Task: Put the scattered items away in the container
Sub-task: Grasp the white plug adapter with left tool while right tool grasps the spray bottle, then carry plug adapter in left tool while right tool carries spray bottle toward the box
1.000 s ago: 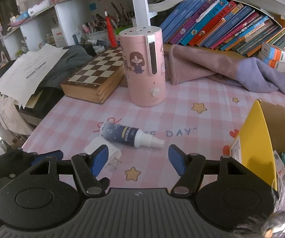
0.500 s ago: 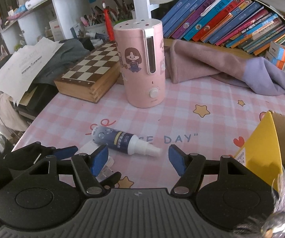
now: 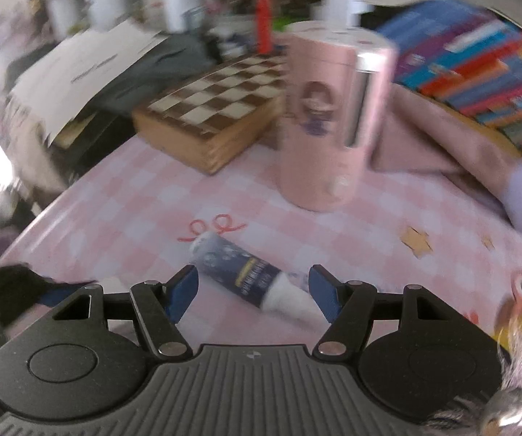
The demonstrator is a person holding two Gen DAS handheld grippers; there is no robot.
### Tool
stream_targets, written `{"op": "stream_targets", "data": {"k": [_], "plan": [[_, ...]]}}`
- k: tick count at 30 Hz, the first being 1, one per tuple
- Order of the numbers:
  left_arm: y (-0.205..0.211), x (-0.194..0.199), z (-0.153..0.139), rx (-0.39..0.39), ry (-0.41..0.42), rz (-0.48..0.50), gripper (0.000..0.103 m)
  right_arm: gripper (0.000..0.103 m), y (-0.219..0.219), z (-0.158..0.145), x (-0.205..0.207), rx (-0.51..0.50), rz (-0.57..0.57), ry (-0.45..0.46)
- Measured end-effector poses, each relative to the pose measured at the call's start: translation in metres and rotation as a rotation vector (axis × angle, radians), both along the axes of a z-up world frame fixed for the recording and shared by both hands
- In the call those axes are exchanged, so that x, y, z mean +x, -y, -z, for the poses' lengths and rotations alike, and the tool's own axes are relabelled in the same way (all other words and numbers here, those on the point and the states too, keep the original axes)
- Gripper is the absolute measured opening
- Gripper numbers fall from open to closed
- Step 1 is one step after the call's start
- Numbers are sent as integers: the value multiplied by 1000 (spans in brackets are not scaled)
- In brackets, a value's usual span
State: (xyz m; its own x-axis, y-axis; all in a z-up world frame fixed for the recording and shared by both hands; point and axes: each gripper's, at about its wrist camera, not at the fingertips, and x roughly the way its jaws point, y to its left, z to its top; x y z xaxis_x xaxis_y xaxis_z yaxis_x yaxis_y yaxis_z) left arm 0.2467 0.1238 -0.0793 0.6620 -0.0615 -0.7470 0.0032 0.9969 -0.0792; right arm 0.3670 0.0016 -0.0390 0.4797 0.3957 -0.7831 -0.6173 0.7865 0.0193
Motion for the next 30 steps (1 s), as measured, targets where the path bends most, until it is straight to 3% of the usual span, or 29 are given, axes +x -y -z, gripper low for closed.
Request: {"op": "stream_targets", "data": {"k": [6,9,11,14,17,30], "plan": [[-22,-35,-6,-58,-29,-81,69,56,-33,20,12,-173,-229,27],[-26,-43,-10,-57,-22,-98,69,50,-40,28,20,-211,-277,18],[-28,-46,-14,-51,-11,-106,69,42,-42,32,31,-195,-258,-28],[-30,-46,-21,-47,11,-109,69,33,-36,32,44,-129,-143,-128],[-31,-45,-25,-43,21,-107,69,31,-27,31,43,-62,-50,-198],[-17,-42,-42,-27,69,-51,69,31,-31,33,28,-66,17,-139]]}}
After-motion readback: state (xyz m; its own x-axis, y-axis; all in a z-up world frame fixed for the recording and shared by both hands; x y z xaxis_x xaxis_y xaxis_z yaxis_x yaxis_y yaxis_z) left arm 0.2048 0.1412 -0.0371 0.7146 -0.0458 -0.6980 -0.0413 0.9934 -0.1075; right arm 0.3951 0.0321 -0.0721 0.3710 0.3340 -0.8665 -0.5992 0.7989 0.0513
